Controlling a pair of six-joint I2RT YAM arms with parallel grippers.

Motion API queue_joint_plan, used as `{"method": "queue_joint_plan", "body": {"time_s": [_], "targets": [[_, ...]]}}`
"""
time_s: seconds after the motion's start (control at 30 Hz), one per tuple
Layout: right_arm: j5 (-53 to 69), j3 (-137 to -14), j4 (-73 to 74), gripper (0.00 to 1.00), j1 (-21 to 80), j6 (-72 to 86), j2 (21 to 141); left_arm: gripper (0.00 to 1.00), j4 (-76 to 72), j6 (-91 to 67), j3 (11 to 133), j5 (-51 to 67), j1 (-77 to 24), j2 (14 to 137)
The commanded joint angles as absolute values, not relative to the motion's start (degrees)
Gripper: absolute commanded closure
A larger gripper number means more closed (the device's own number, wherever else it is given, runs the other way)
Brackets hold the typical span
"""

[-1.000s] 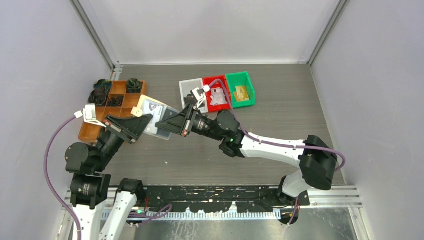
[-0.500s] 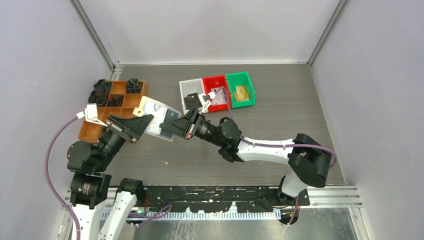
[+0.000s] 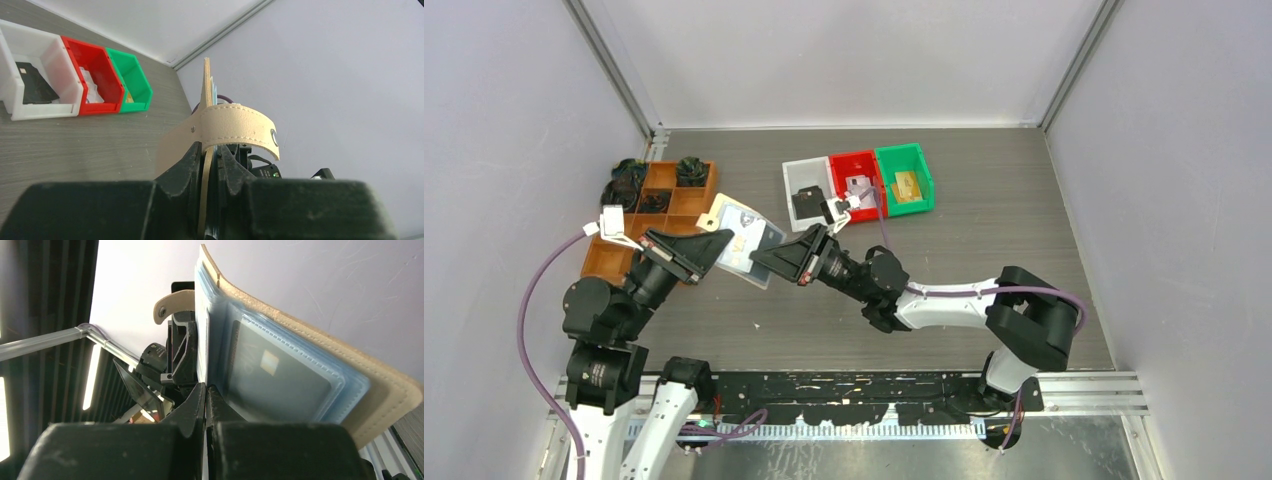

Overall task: Take the credit cards out of the card holder
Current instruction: Remove the credit card from the card holder.

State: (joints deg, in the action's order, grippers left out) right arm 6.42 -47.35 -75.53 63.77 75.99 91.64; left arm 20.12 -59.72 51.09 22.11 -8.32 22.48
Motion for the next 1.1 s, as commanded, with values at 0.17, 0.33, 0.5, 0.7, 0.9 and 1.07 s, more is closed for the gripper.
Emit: {"method": "queue_joint_plan", "body": {"time_s": [0.17, 0.33, 0.5, 0.7, 0.9, 1.07], "targets": [[4.59, -44.57, -82.22, 0.91, 64.42, 76.54, 91.72, 1.00, 13.58, -62.55, 54.58, 21.22, -8.31, 22.74], [4.62, -46.96, -82.05, 0.65, 64.42, 75.03, 90.44, 1.00, 13.11, -64.74, 54.46, 23.38, -8.26, 22.99], [5.54, -49.98, -82.00, 0.64, 63.61, 75.23, 90.46, 1.00, 13.68, -65.05, 55.31, 23.73, -8.26, 23.20], [5.69, -50.75, -82.09, 0.68, 63.56, 75.76, 90.03, 1.00, 14.73, -64.54, 55.29, 22.99, -8.28, 22.70], [5.70, -50.17, -82.09, 0.88, 63.42, 75.32, 88.88, 1.00, 15.20, -64.17, 55.45, 22.28, -8.26, 22.61], [5.49, -48.59, -82.19, 0.92, 63.57, 75.38, 88.60, 1.00, 15.49, -63.66, 55.92, 20.28, -8.26, 22.58]]}}
